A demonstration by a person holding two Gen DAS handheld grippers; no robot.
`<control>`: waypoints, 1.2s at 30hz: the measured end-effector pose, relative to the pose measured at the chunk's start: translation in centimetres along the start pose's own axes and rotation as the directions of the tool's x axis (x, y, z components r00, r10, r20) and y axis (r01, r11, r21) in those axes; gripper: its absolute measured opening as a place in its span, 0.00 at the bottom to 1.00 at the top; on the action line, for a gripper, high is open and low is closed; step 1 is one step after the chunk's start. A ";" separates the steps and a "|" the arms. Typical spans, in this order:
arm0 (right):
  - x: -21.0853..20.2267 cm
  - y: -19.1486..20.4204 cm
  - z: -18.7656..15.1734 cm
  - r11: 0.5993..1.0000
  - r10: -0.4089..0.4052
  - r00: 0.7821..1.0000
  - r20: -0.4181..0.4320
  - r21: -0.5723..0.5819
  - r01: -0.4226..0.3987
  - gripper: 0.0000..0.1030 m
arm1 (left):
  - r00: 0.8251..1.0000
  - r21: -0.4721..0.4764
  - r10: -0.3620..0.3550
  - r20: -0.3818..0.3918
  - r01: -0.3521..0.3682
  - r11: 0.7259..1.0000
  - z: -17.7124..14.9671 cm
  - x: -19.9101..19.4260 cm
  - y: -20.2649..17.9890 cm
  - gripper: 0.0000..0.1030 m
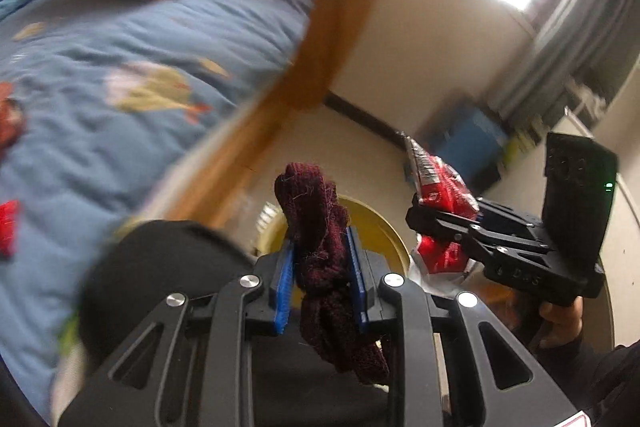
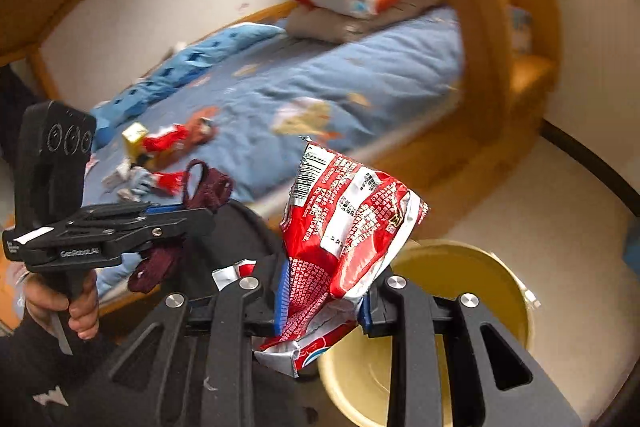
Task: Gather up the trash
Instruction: 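Carry sock and wrapper over the yellow bin and open both tools to drop them, then move both tools back over the bed toward the remaining items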
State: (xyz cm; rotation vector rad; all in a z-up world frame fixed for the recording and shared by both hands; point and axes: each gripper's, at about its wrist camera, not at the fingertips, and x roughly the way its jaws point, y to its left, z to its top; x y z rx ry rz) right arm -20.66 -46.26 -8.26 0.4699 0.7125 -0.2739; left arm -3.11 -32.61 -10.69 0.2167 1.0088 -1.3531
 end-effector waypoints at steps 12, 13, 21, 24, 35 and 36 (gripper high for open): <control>-0.1 -6.6 -5.8 0.996 -0.066 0.987 -0.146 0.056 0.075 0.29 | 0.963 0.041 -0.018 -0.269 0.030 0.999 -1.9 12.6 -4.3 0.24; 0.1 -6.9 -6.1 0.995 -0.068 0.985 -0.158 0.061 0.078 0.30 | 0.959 0.040 -0.016 -0.283 0.028 0.999 -2.0 13.1 -4.4 0.24; 0.8 -7.9 -6.4 0.979 -0.202 0.966 -0.163 -0.010 0.204 0.68 | 0.970 -0.024 0.032 -0.239 -0.038 0.999 -0.4 13.8 -3.2 0.88; 0.7 -9.1 -6.4 0.981 -0.181 0.971 -0.155 0.040 0.189 0.68 | 0.979 -0.069 0.018 -0.204 -0.032 0.997 0.4 12.7 -2.4 0.88; 0.1 -8.8 -5.5 0.981 -0.163 0.983 -0.080 0.095 0.170 0.77 | 0.986 0.021 0.064 -0.157 -0.062 0.998 0.2 11.0 -3.6 0.90; 0.2 -8.3 -5.3 0.981 -0.168 0.983 -0.070 0.081 0.174 0.78 | 0.987 0.020 0.065 -0.148 -0.062 0.998 0.3 10.6 -3.6 0.90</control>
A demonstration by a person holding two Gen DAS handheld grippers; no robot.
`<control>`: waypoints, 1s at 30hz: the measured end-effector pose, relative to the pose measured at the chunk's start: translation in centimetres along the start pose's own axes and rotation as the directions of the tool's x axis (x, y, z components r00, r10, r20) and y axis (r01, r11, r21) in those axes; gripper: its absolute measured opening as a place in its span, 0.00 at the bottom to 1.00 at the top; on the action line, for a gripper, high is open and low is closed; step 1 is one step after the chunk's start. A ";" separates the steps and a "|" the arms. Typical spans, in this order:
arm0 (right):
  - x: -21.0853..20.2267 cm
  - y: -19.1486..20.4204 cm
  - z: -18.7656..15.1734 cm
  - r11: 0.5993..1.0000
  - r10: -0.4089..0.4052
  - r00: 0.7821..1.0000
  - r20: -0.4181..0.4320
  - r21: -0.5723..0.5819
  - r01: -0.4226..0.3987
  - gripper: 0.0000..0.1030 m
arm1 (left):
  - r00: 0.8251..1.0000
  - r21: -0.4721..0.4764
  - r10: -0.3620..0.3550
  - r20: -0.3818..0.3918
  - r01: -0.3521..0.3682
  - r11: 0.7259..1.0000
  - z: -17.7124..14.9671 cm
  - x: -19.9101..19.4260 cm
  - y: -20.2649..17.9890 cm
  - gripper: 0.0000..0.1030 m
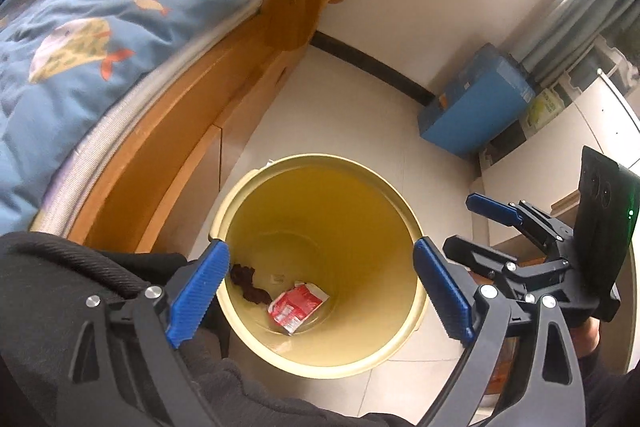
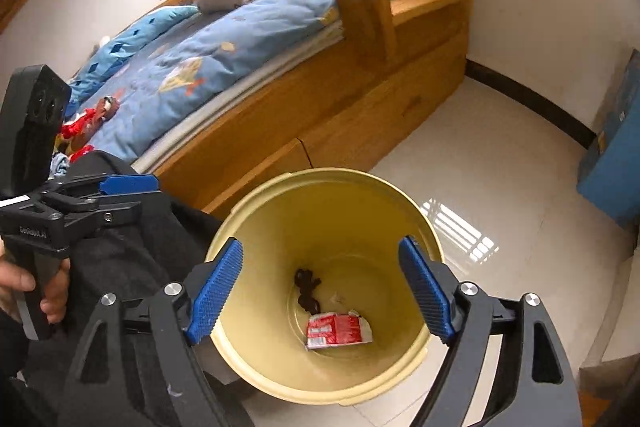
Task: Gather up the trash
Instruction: 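Move both tools back over the bed toward the remaining items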
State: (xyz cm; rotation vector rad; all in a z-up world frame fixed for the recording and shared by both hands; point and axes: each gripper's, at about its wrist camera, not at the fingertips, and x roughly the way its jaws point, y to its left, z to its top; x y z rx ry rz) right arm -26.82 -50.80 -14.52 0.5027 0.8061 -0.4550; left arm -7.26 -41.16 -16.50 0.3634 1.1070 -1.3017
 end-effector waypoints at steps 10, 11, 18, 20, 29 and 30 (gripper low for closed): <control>-0.6 3.9 2.3 0.996 0.012 0.992 0.127 -0.089 -0.001 0.86 | 0.989 -0.031 0.042 0.141 -0.038 0.999 -0.7 -6.4 1.7 0.93; -0.6 4.5 2.6 0.994 0.018 0.990 0.137 -0.105 -0.004 0.92 | 0.985 -0.050 0.051 0.167 -0.043 0.998 -0.9 -7.5 2.2 0.94; -0.4 11.5 5.6 0.956 0.136 0.970 0.200 -0.282 -0.076 0.92 | 0.910 -0.205 0.264 0.321 -0.205 0.957 -4.1 -16.4 7.3 0.96; -0.1 14.2 6.4 0.932 0.203 0.957 0.209 -0.341 -0.123 0.92 | 0.872 -0.286 0.346 0.346 -0.253 0.924 -5.6 -19.3 9.5 0.96; 1.3 26.3 7.4 0.754 0.451 0.877 0.163 -0.595 -0.277 0.92 | 0.706 -0.563 0.640 0.303 -0.409 0.718 -11.4 -28.0 16.7 0.96; 1.5 27.4 7.4 0.728 0.466 0.872 0.146 -0.623 -0.285 0.92 | 0.700 -0.583 0.650 0.294 -0.408 0.703 -11.9 -28.6 17.4 0.96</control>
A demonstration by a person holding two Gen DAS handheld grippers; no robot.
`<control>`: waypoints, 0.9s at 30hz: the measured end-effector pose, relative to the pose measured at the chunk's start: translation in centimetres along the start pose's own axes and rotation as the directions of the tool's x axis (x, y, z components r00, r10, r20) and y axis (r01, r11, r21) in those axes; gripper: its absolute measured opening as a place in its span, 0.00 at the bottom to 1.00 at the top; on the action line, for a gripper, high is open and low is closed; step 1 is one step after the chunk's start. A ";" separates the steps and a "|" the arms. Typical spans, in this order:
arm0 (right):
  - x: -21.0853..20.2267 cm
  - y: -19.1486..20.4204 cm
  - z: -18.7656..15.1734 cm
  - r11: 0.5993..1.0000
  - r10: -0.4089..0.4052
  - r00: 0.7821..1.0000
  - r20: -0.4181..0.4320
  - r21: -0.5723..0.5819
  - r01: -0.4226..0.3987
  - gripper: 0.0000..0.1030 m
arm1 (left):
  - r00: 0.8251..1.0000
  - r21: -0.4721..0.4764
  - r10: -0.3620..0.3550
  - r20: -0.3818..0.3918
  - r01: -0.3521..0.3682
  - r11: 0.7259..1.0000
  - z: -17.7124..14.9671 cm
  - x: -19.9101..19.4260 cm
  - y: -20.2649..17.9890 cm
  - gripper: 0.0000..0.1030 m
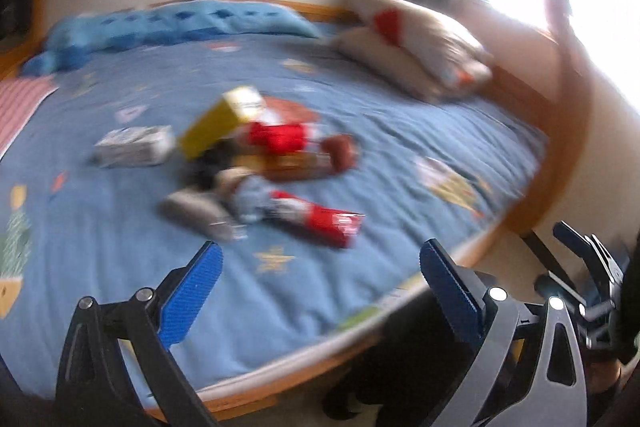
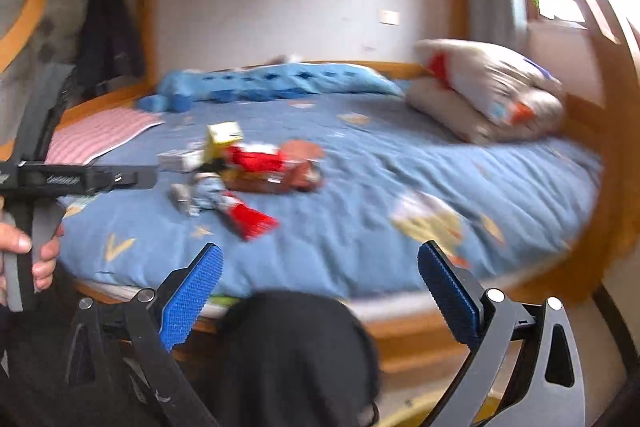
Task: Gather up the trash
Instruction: 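Move both tools back over the bed toward the remaining items, then grasp the white paper packet with the left tool while the right tool grasps the red tube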
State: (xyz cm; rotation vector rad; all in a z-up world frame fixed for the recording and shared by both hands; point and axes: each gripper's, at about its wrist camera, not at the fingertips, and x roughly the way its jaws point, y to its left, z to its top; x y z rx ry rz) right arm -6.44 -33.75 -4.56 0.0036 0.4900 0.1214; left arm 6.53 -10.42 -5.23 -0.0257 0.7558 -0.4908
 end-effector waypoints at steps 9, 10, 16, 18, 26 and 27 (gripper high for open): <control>5.9 6.1 2.7 0.963 0.084 0.995 -0.047 -0.254 -0.093 0.92 | 0.995 -0.326 0.063 -0.079 -0.086 0.941 -0.9 0.5 8.7 0.96; 6.4 6.3 2.9 0.960 0.098 0.994 -0.054 -0.258 -0.108 0.92 | 0.994 -0.347 0.065 -0.089 -0.092 0.933 -1.0 0.9 9.1 0.96; 9.8 6.7 4.0 0.946 0.172 0.978 -0.119 -0.257 -0.198 0.92 | 0.984 -0.368 0.110 -0.140 -0.155 0.917 -0.7 3.8 9.9 0.96; 10.7 6.7 4.3 0.941 0.191 0.972 -0.140 -0.255 -0.221 0.92 | 0.982 -0.382 0.111 -0.152 -0.162 0.910 -0.5 4.7 10.2 0.96; 14.9 5.6 5.3 0.932 0.243 0.942 -0.233 -0.211 -0.293 0.92 | 0.961 -0.431 0.137 -0.239 -0.231 0.872 0.5 8.8 11.3 0.96; 15.6 5.4 5.4 0.932 0.250 0.937 -0.245 -0.199 -0.301 0.92 | 0.958 -0.446 0.136 -0.252 -0.240 0.862 0.6 9.5 11.5 0.96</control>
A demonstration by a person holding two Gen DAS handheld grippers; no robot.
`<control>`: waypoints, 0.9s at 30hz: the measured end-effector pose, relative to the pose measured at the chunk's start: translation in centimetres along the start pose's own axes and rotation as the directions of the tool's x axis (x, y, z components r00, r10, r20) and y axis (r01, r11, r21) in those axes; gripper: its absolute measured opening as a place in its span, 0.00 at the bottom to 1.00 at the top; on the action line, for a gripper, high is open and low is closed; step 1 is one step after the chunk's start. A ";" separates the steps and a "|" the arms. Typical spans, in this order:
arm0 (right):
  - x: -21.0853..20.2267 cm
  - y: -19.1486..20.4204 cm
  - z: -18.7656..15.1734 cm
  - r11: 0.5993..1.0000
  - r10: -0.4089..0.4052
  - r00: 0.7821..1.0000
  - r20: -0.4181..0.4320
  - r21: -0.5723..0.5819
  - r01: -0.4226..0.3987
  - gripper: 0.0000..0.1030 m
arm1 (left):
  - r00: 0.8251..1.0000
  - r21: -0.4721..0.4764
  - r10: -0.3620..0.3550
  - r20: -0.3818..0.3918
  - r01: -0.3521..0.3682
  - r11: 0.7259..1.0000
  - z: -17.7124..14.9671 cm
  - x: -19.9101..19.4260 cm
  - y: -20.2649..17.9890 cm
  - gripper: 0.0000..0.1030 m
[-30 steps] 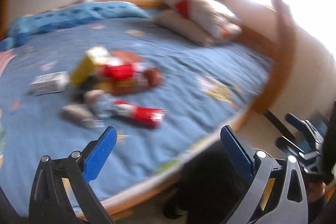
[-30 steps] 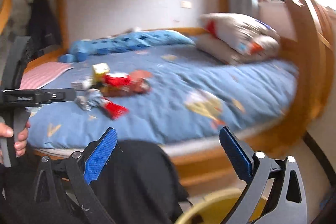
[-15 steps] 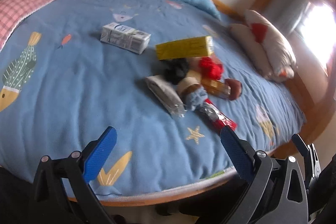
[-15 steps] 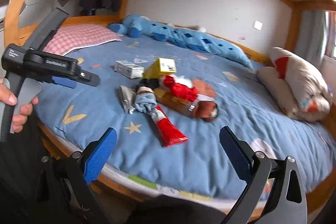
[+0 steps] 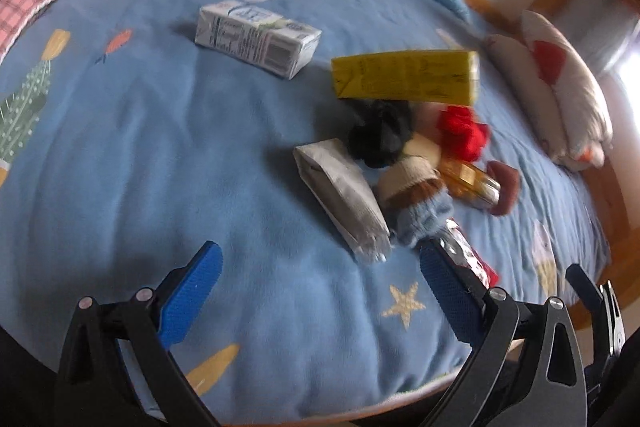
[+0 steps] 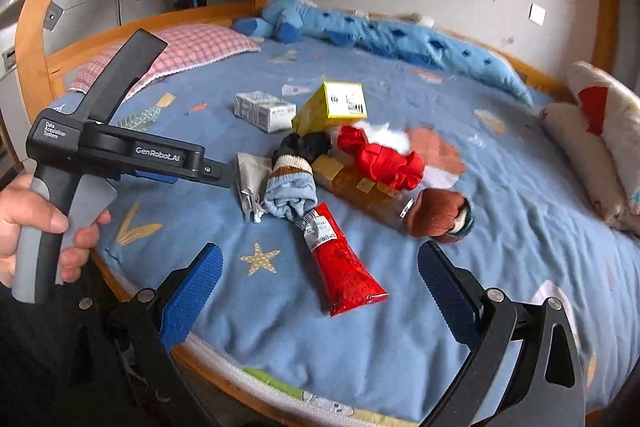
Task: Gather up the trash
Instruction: 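Grasp the white paper packet with the left tool while the right tool grasps the red tube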
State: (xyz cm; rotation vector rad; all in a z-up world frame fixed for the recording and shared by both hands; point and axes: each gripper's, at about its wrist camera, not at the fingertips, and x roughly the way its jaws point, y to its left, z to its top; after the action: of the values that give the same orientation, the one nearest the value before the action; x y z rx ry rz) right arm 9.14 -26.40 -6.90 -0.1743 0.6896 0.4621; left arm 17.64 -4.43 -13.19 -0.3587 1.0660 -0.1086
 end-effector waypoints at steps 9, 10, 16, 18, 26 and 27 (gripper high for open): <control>3.3 -1.2 1.0 0.998 0.050 0.997 -0.066 -0.029 -0.052 0.91 | 0.991 -0.112 0.126 -0.040 -0.129 0.985 2.1 3.2 -0.2 0.96; 3.5 -1.3 1.0 0.998 0.053 0.996 -0.075 -0.034 -0.056 0.90 | 0.988 -0.126 0.148 -0.039 -0.152 0.980 2.5 3.4 -0.2 0.96; 5.3 -2.3 1.2 0.994 0.101 0.986 -0.129 -0.022 -0.105 0.76 | 0.959 -0.123 0.268 -0.089 -0.277 0.953 3.4 5.4 -0.7 0.96; 5.7 -2.6 1.2 0.992 0.124 0.983 -0.137 -0.015 -0.127 0.76 | 0.950 -0.120 0.297 -0.099 -0.308 0.944 3.5 6.0 -1.0 0.96; 8.6 -3.0 0.6 0.984 0.174 0.956 -0.236 -0.001 -0.180 0.57 | 0.947 -0.094 0.320 -0.024 -0.321 0.942 2.6 6.1 -1.3 0.96; 9.0 -3.0 0.4 0.984 0.172 0.953 -0.250 -0.004 -0.179 0.57 | 0.950 -0.083 0.313 -0.014 -0.313 0.946 2.4 6.0 -1.3 0.96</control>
State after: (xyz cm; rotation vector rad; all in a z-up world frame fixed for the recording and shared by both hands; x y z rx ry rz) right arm 16.86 -25.76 -12.38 -0.1986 0.9508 0.6269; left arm 22.78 -6.60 -16.74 -0.2610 1.1181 0.2213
